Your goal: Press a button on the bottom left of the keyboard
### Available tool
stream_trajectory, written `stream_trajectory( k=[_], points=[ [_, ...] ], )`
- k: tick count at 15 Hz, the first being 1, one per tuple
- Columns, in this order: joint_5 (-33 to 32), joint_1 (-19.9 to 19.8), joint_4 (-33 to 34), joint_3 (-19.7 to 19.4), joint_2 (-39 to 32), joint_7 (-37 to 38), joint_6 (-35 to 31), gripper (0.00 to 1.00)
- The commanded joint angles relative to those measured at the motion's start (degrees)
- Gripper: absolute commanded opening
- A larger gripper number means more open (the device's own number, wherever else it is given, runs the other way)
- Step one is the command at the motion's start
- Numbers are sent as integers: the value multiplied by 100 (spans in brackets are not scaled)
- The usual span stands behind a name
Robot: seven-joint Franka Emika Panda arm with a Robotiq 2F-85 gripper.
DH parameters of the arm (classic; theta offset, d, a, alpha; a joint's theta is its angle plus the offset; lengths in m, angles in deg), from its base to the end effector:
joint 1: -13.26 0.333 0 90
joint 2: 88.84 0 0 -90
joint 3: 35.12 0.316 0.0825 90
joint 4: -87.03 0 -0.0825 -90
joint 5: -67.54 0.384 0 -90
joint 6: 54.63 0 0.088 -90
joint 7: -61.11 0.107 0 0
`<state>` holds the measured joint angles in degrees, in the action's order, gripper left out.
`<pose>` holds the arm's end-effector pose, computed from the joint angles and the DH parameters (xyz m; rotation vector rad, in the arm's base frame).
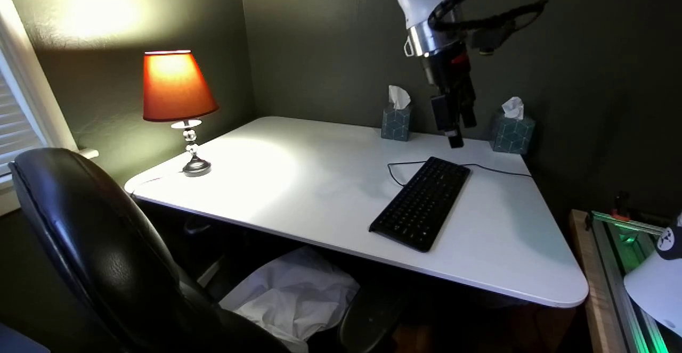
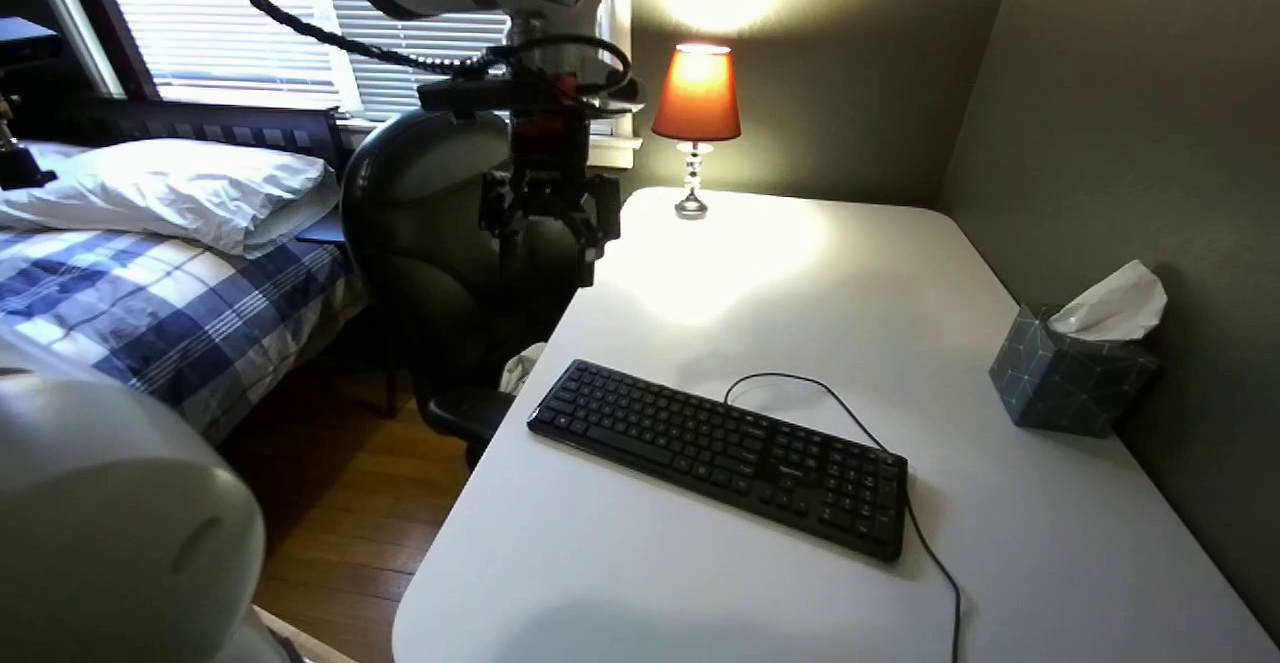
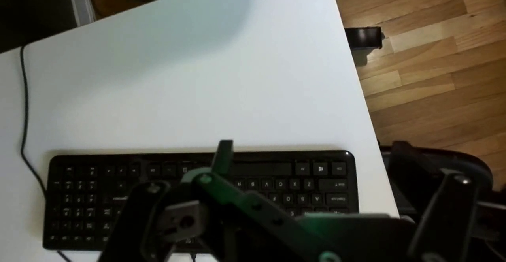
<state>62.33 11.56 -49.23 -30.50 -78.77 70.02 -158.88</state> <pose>0.4263 0.0142 0.3664 2.9533 -0.1019 -0.5563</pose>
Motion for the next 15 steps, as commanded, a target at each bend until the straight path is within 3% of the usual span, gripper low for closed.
stream_trajectory(
  k=[1, 7, 8, 15],
  points=[
    [74, 76, 379, -154, -1021, -237, -130, 100],
    [121, 88, 913, -242, -2129, -644, -118, 100],
    [40, 103, 655, -258, -1764, -479, -129, 100],
    [79, 99, 917, -270, -2218, -600, -133, 100]
  ],
)
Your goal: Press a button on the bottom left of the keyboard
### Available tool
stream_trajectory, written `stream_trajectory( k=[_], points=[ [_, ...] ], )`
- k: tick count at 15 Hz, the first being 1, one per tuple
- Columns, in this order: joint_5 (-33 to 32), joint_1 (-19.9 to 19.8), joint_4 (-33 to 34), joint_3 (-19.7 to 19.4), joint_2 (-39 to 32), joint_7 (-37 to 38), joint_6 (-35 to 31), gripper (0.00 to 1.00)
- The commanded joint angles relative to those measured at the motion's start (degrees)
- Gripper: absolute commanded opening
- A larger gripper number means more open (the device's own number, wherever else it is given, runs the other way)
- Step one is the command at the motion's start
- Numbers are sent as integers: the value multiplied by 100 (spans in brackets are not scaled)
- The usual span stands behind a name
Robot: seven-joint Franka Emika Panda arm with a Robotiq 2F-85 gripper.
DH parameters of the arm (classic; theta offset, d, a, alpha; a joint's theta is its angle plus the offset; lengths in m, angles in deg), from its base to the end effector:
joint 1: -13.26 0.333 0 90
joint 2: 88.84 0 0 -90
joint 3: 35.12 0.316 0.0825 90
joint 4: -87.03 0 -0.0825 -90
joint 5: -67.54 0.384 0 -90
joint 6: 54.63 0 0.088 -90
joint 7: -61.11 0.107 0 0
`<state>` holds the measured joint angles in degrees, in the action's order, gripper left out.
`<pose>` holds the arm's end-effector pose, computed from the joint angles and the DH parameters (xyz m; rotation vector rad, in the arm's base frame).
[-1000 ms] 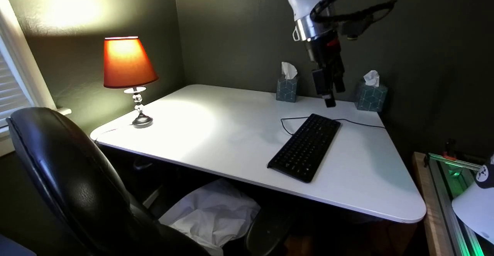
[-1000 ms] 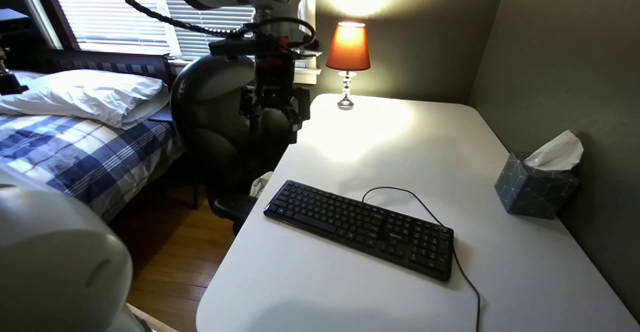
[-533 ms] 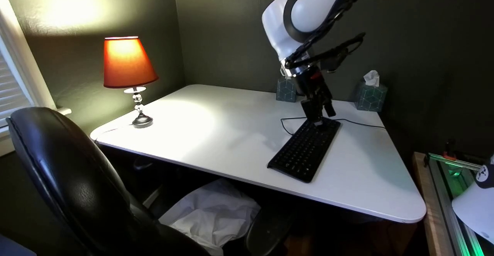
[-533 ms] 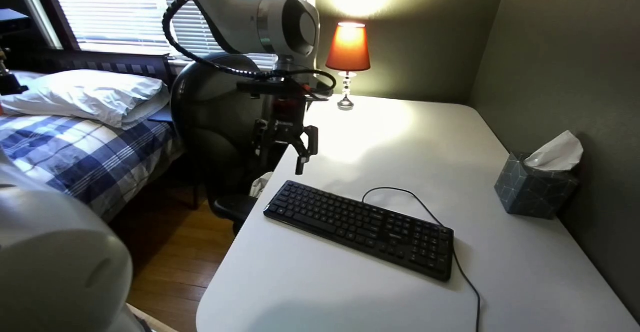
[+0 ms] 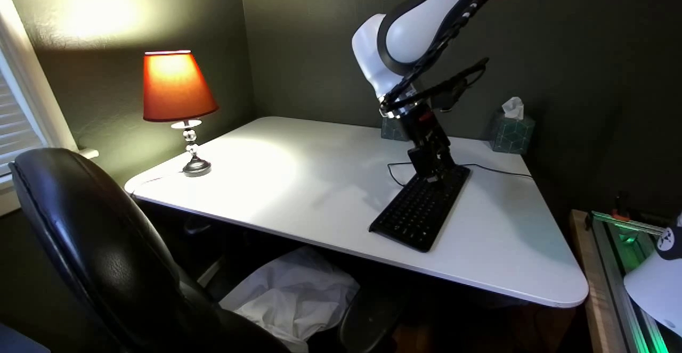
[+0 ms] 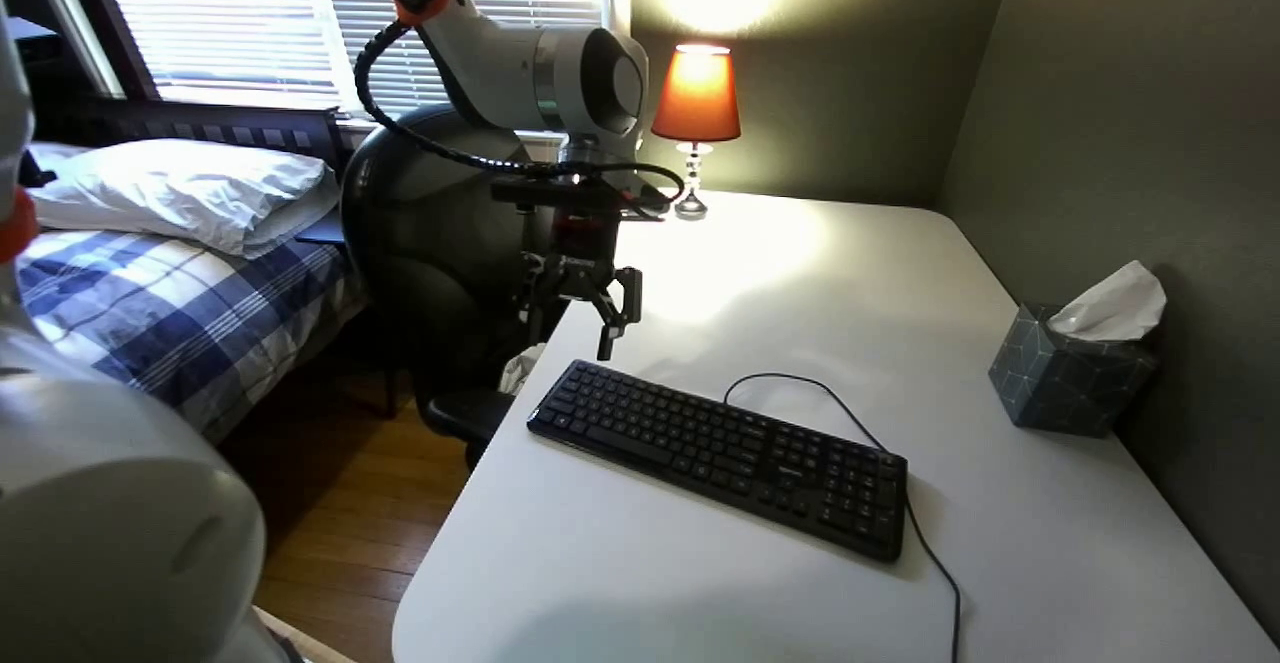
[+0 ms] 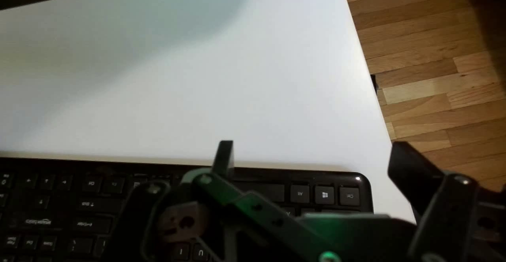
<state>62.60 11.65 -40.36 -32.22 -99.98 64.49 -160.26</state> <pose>0.4741 0.0041 0.2566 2.9316 0.0193 -0.8598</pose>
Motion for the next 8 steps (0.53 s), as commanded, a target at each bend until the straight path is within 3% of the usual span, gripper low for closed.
stream_trajectory(
  k=[1, 8],
  points=[
    [66, 87, 17, -105, -134, -32, -64, 100],
    [50, 139, -274, -90, -320, -54, -1053, 100]
  ],
)
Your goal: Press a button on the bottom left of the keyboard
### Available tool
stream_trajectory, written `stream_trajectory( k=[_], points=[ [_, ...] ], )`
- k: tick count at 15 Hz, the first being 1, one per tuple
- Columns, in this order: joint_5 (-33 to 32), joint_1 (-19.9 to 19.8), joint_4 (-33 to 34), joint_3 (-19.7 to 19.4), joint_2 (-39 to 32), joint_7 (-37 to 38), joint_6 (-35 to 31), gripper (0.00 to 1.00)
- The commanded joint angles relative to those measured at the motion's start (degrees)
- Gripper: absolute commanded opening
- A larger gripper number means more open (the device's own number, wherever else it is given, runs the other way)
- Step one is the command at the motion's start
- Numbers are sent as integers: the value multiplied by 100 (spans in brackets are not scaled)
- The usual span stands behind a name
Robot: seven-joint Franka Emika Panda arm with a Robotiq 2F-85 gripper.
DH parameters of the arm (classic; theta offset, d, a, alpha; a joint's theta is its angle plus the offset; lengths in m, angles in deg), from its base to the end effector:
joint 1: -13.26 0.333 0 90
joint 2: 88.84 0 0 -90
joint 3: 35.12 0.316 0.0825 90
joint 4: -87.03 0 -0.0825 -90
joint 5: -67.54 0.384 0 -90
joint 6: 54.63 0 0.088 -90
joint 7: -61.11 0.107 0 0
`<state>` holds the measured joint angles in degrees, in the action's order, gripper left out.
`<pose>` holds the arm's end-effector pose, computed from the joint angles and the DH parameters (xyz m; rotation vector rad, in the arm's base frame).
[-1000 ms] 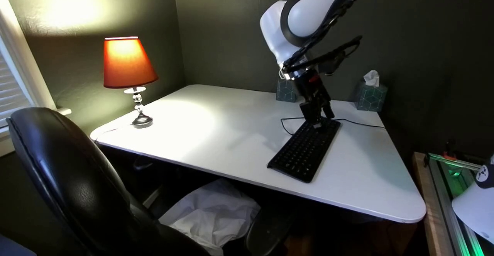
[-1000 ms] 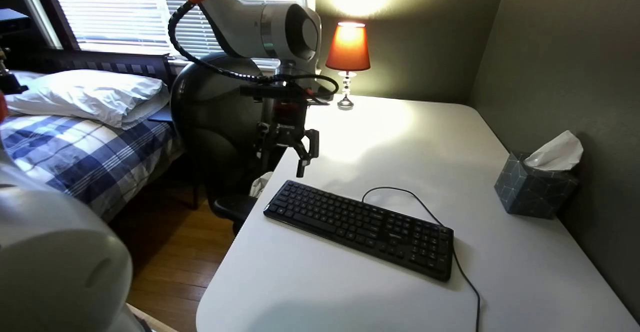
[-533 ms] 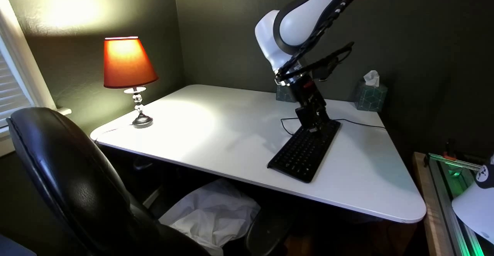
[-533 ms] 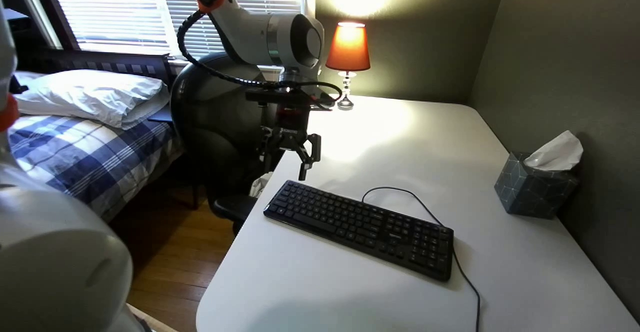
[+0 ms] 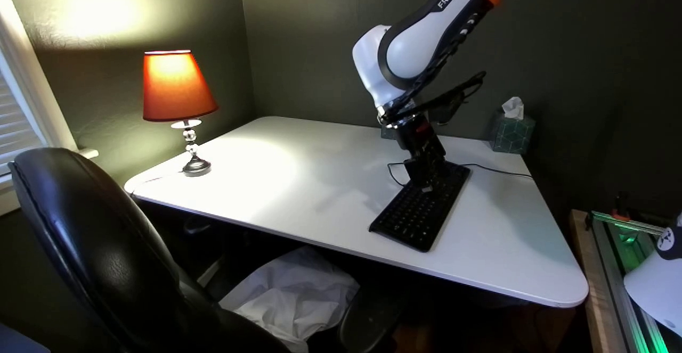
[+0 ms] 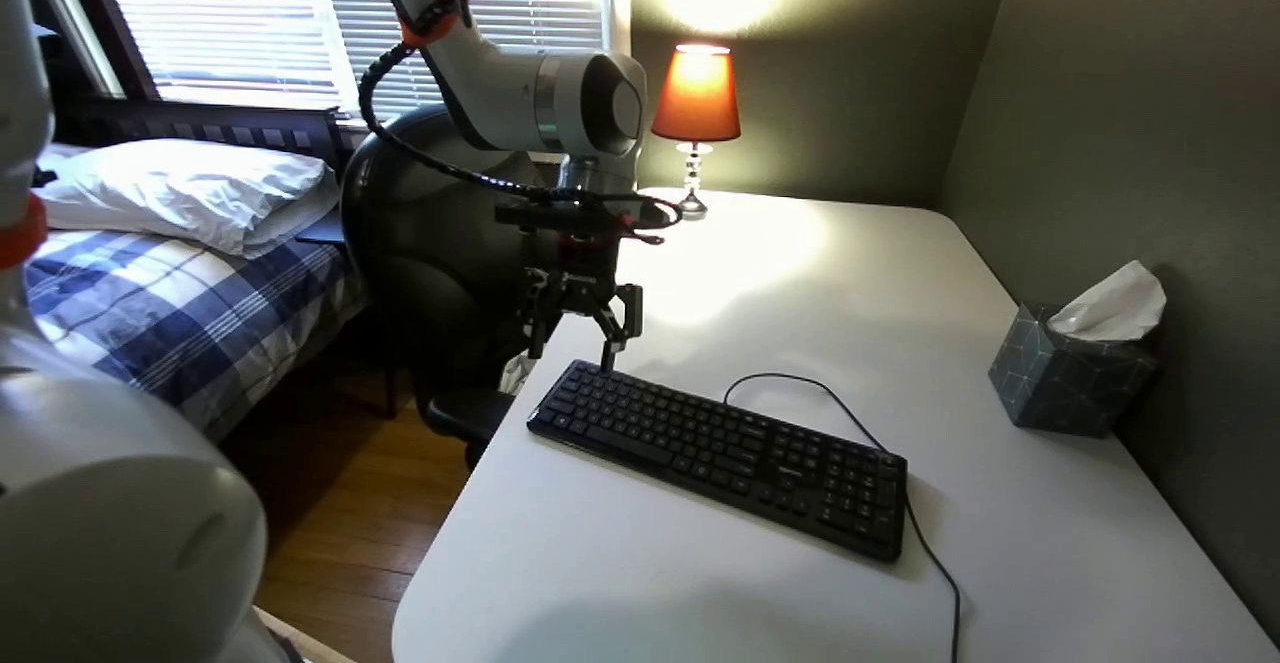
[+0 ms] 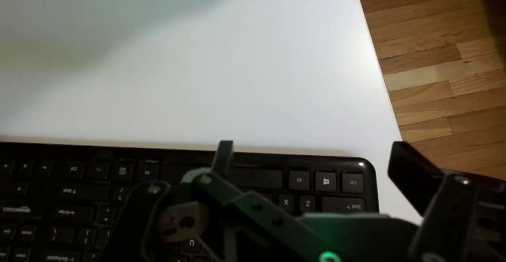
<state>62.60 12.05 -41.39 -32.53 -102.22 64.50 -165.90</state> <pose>0.4773 0.0061 0.2339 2.9542 0.0292 -0.8006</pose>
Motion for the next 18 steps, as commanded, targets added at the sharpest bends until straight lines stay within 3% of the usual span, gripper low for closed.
stream_trajectory(
  k=[1, 4, 5, 7, 15, 18],
  points=[
    [45, 109, -195, -55, -155, -78, -660, 100],
    [46, 147, -240, -47, -332, -100, -1123, 100],
    [49, 157, -245, -47, -384, -99, -1240, 75],
    [41, 179, -239, -50, -500, -89, -1448, 65],
    [28, 226, -200, -46, -804, -251, -2003, 2],
    [23, 219, -252, -60, -782, -278, -2081, 0]
  ],
)
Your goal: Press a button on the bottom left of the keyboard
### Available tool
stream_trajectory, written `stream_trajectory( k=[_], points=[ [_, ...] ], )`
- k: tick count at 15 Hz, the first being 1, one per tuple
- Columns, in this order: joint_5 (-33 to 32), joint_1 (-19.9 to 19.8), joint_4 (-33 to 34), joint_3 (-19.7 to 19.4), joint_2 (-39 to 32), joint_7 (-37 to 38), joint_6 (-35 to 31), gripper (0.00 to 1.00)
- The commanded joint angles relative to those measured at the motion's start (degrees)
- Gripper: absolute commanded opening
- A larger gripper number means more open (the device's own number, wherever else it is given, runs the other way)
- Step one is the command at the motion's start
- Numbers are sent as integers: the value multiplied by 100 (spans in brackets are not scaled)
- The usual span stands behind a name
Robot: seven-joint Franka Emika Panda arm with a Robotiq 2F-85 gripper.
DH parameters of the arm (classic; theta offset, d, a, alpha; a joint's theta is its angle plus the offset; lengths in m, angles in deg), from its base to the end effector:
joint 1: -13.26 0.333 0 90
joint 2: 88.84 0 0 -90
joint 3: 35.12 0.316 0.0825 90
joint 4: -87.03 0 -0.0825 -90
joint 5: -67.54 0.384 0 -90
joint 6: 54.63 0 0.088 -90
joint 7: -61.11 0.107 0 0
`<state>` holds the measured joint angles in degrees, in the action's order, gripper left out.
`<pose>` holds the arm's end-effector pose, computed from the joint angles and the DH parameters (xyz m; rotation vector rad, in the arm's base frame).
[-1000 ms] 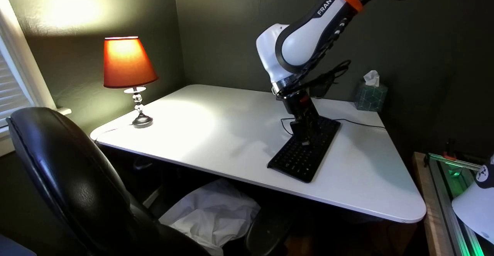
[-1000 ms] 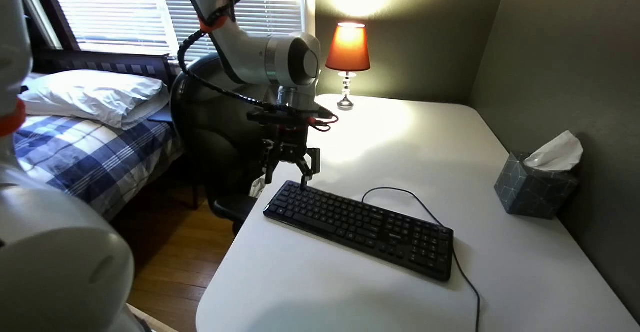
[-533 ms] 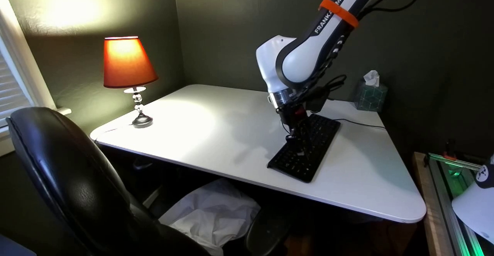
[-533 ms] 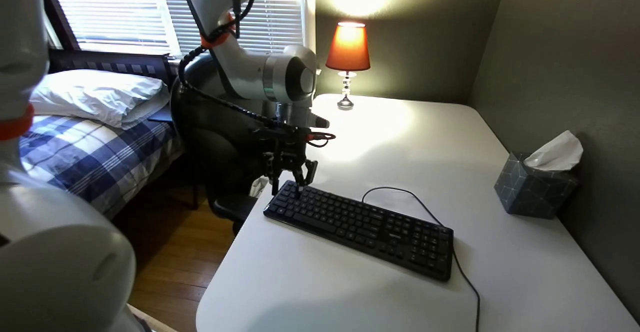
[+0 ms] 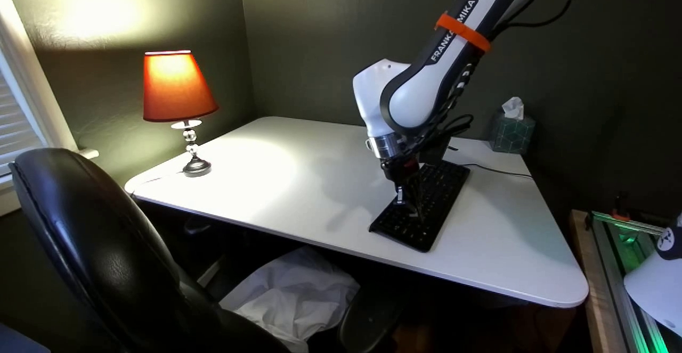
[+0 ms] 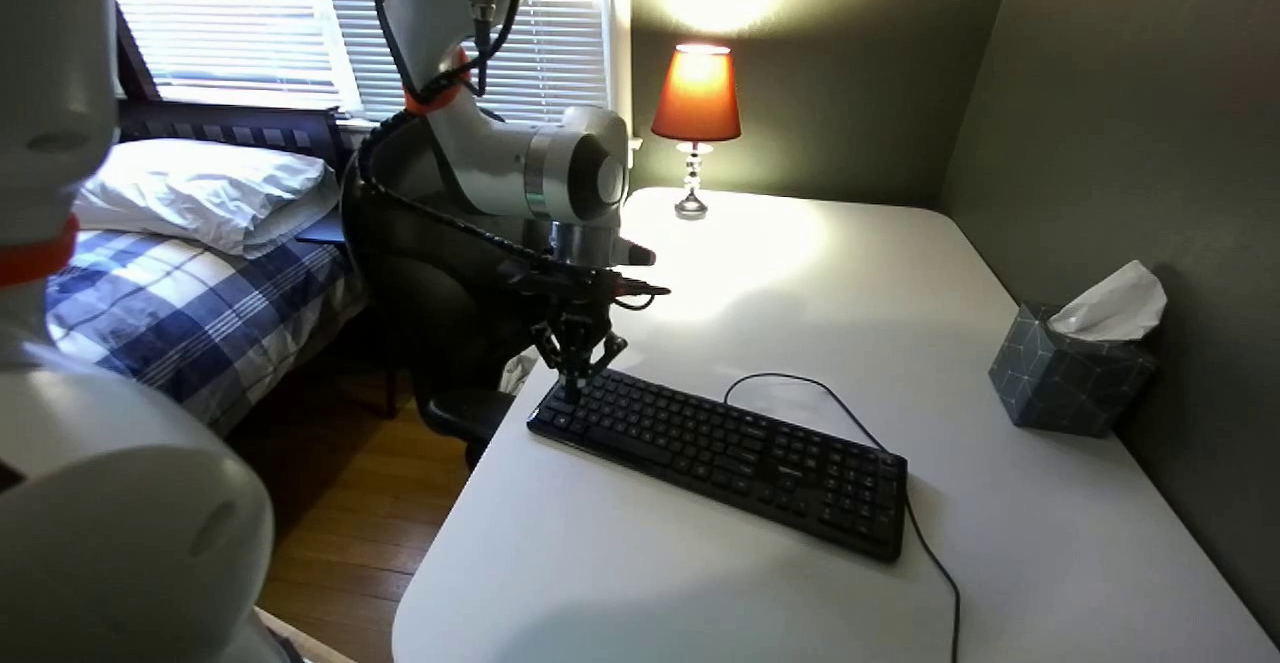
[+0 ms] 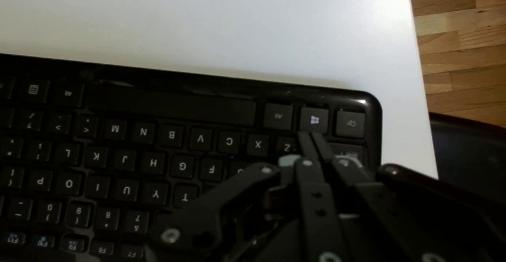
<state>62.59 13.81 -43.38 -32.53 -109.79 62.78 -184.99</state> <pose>0.4898 0.0259 0.1699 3.0341 0.1424 -0.5582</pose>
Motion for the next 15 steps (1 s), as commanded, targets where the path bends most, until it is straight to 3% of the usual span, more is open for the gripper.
stream_trajectory(
  k=[1, 15],
  points=[
    [21, 42, -59, -66, -18, -106, -173, 0],
    [69, -8, 78, -134, -98, -249, 65, 0]
  ],
)
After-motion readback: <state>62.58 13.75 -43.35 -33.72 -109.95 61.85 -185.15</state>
